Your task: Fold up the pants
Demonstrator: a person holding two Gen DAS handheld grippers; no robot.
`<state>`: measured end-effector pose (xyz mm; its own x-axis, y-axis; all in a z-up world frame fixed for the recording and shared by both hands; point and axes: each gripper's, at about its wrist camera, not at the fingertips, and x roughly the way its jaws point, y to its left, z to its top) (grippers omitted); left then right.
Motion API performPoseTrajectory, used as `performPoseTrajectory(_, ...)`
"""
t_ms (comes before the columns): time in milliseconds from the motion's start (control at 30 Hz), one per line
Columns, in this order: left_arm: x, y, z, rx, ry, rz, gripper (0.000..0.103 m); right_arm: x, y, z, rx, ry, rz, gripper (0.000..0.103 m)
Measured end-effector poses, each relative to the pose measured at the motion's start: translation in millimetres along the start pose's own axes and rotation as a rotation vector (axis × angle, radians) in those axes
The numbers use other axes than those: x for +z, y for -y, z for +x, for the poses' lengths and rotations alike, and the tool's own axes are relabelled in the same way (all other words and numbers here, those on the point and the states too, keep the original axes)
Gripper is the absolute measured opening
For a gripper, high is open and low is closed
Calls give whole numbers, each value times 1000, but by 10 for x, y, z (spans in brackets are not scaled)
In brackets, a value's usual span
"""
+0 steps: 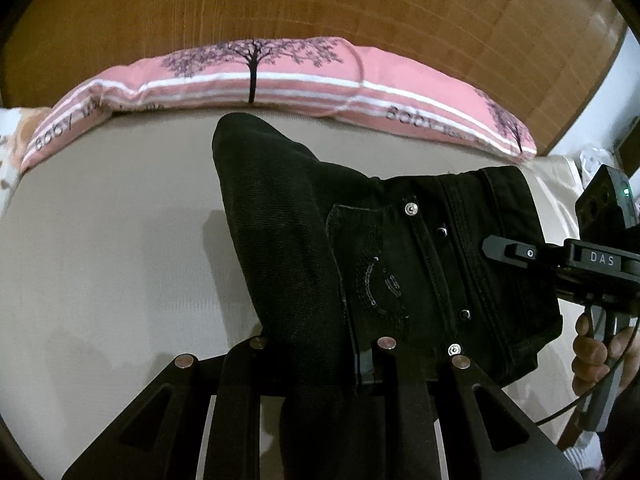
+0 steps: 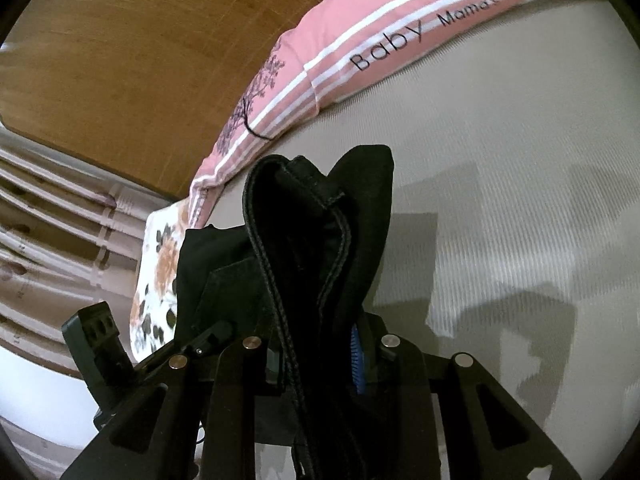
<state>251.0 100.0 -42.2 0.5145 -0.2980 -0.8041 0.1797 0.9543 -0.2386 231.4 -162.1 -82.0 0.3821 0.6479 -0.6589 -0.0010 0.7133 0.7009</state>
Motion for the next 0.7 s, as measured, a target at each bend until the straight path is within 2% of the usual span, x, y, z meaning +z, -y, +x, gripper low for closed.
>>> performPoseTrajectory(200,264,-150,291,21,8,3,20,400,-41,235,-22,13,-19,22)
performPoseTrajectory(300,310,-261,542,34,-15,15,22,507,9,370,-48,23,-29,22)
performPoseTrajectory(367,277,-341,681,57,-25,7,32,525,78,468,-104,30,-50,23)
performPoseTrajectory(400,221,-399,748,46,-21,-8,35,511,113,509,-144,40,-77,25)
performPoseTrajectory(467,142,-467,774,33,9,-30,47,474,177,566,-194,51,-105,38)
performPoseTrajectory(533,91,-503,777,35,32,-34,56,443,205,595,-230,73,-135,47)
performPoseTrajectory(567,77,-514,777,40,35,-41,61,433,223,603,-233,80,-138,47)
performPoseTrajectory(700,15,-470,729,87,36,-42,65,417,178,577,-263,84,-159,50)
